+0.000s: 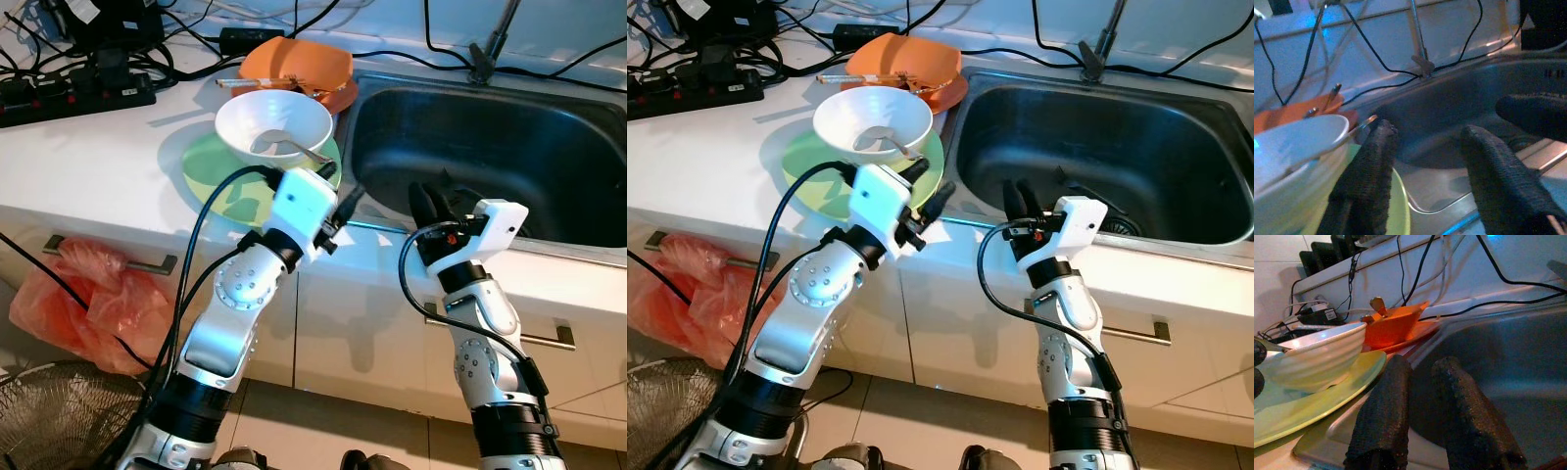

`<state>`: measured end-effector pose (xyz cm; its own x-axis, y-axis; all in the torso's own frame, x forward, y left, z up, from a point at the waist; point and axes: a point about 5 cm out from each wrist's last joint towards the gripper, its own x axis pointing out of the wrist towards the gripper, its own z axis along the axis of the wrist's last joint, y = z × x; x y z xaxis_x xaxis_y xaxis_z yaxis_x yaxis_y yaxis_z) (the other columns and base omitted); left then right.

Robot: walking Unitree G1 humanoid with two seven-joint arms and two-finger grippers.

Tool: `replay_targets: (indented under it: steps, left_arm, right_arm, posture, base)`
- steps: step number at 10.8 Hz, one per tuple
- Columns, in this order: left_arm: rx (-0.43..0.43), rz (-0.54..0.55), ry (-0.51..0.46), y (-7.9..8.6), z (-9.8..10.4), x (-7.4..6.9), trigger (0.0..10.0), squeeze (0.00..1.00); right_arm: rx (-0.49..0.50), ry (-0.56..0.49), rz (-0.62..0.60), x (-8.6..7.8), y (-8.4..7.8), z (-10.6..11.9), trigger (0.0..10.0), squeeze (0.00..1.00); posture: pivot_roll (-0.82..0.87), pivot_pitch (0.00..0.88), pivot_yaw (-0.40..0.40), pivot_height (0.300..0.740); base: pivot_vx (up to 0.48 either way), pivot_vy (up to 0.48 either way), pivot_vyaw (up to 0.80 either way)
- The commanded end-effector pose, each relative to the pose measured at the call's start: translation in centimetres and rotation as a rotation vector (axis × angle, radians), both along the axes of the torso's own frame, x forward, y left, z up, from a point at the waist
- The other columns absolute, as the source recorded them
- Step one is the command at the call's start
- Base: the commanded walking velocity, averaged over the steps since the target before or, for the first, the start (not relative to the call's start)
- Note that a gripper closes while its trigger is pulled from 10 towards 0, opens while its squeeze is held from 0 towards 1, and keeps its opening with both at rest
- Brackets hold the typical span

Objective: Kitchen organization

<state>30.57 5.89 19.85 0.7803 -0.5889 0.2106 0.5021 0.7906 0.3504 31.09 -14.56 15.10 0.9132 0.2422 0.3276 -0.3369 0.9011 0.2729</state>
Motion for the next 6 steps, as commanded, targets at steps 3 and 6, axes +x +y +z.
replay_targets:
  steps: [3,6]
  left_arm:
    - [0.176,-0.043,-0.283,-1.4,3.3,-1.2,10.0,0.00]
    - [0.255,-0.061,-0.308,-1.7,3.6,-1.3,10.0,0.00]
  right_arm:
    - [0.013,0.009,0.002,0.3,0.1,-0.1,10.0,0.00]
    - [0.019,0.010,0.008,0.5,0.3,-0.1,10.0,0.00]
  posture:
    - [0.18,0.123,-0.041,0.740]
    - [0.18,0.119,-0.043,0.740]
  base:
    - [0.000,0.000,0.00]
    - [0.000,0.000,0.00]
